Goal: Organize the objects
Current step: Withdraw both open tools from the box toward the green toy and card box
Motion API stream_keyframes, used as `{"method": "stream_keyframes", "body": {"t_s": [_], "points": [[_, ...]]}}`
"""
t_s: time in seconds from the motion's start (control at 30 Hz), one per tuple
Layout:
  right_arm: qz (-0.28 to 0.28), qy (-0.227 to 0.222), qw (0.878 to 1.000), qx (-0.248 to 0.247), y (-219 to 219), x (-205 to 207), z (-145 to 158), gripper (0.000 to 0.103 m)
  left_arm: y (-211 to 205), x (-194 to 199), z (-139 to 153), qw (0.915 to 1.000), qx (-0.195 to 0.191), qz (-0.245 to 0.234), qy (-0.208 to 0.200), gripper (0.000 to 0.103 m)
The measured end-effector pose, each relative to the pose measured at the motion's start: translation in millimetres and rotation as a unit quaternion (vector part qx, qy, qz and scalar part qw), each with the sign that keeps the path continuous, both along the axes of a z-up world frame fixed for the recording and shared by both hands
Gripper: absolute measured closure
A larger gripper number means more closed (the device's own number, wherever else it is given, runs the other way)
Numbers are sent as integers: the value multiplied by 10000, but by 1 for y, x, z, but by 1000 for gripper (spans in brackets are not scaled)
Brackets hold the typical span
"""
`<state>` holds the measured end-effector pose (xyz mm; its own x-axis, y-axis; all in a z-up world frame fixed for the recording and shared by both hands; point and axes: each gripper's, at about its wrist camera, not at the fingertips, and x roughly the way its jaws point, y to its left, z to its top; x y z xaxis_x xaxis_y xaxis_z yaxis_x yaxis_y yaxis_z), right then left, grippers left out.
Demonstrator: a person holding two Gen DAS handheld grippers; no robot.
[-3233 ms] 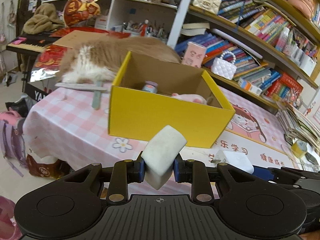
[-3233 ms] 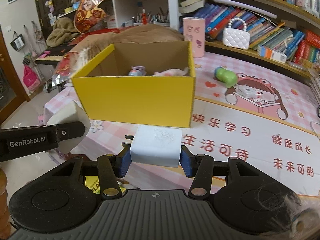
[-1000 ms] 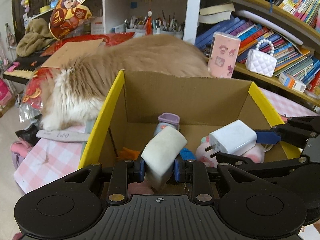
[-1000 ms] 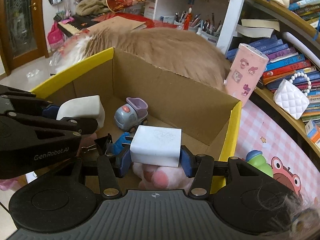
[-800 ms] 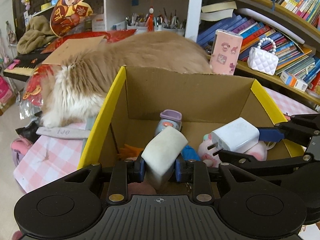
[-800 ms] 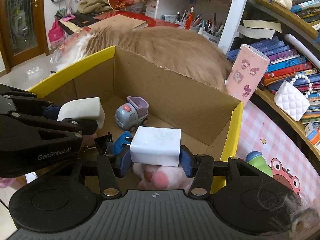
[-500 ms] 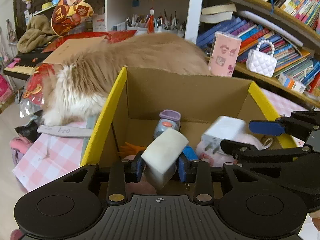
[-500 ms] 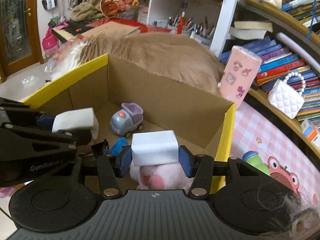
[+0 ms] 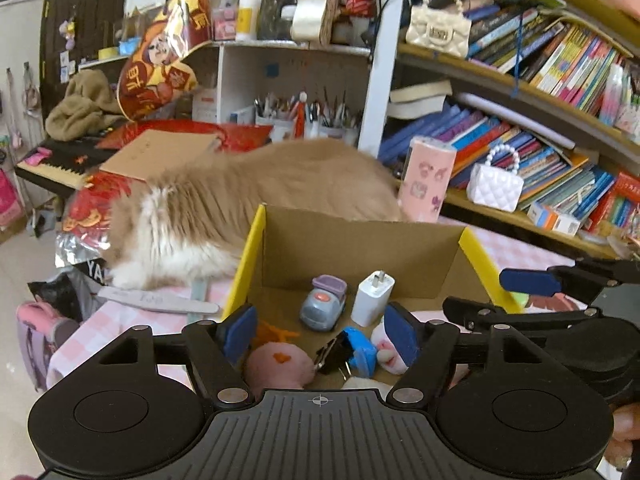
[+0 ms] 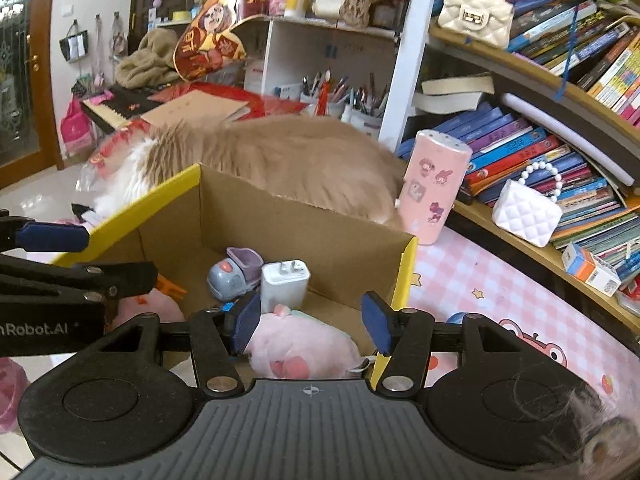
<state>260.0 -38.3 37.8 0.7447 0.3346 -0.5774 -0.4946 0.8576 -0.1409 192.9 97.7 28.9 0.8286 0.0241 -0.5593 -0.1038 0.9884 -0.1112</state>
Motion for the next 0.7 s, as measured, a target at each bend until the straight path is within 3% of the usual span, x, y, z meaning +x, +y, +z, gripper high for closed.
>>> {"method": "stream_keyframes", "body": {"t_s": [0.4,0.7], "points": [[-315,-133,9994,92,-7,-64,5,48,10,-60,6,9999,-31,112,-81,27],[-678,18,9976,131,-14,-109,-11,46,12,-101,-13,9996,-12,182,229,25]]}}
